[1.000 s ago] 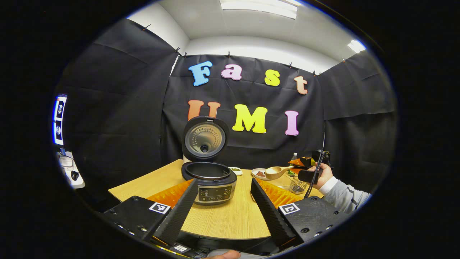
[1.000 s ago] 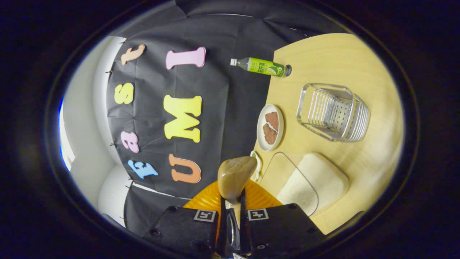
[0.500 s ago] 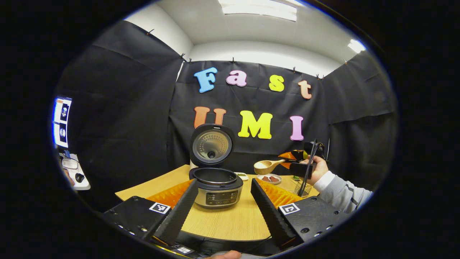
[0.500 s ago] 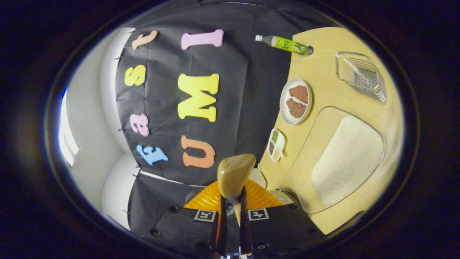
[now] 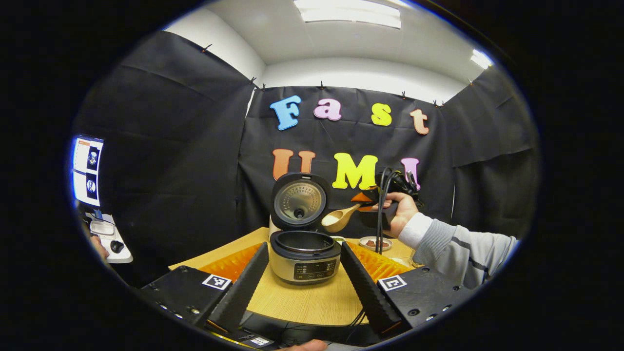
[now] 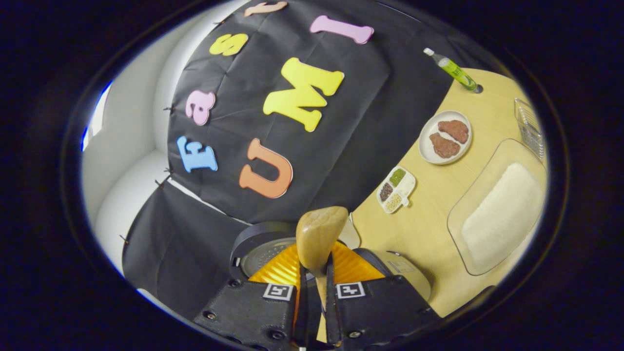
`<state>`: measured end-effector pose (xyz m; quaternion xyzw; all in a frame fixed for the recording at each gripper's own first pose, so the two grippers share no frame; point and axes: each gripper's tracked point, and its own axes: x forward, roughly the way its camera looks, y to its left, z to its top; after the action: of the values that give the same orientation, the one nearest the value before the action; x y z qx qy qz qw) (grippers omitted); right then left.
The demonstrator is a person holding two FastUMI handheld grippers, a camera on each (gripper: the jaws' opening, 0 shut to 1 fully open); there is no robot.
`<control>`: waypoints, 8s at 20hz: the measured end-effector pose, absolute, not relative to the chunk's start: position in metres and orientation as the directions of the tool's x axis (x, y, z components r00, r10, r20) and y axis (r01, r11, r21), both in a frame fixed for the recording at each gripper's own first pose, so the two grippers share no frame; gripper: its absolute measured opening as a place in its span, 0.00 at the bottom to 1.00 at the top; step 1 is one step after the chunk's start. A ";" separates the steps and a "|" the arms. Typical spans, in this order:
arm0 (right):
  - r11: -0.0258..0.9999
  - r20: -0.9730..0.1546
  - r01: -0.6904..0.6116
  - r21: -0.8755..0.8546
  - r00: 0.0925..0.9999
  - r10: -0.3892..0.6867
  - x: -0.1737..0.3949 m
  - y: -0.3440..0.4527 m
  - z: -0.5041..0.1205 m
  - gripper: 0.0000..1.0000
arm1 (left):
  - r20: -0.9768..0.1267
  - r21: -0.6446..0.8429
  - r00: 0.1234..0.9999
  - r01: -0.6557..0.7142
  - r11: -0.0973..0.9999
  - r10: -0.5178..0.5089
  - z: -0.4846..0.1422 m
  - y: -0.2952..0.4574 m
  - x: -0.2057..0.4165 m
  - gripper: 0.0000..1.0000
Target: Close the left gripper, press the button to open the rice cooker; take a wooden spoon from the chopstick holder with the right hand, scoop a spoonful of rice and pour it into the rice cooker, then put the wooden spoon back into the chopstick holder.
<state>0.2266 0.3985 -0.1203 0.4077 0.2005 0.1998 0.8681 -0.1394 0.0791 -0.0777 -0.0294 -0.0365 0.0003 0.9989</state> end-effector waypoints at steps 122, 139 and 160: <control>0.992 0.077 0.050 -0.117 0.996 -0.042 0.024 -0.009 -0.049 1.00 | 0.011 -0.054 0.998 -0.054 0.997 0.055 0.024 0.055 0.047 0.94; 0.998 0.090 0.018 -0.064 0.996 -0.013 -0.010 -0.057 -0.059 1.00 | 0.131 -0.017 0.981 -0.140 0.990 0.141 0.070 0.111 0.265 0.94; 0.999 0.009 -0.008 -0.054 1.000 0.008 0.027 -0.042 -0.099 0.99 | -0.030 -0.026 0.982 -0.186 0.982 0.185 0.008 0.108 0.254 0.97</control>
<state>0.0274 -0.0420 -0.0992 -0.0271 -0.0044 0.0040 0.9996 0.2539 0.1077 0.0077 -0.0143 0.0137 0.0931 0.9955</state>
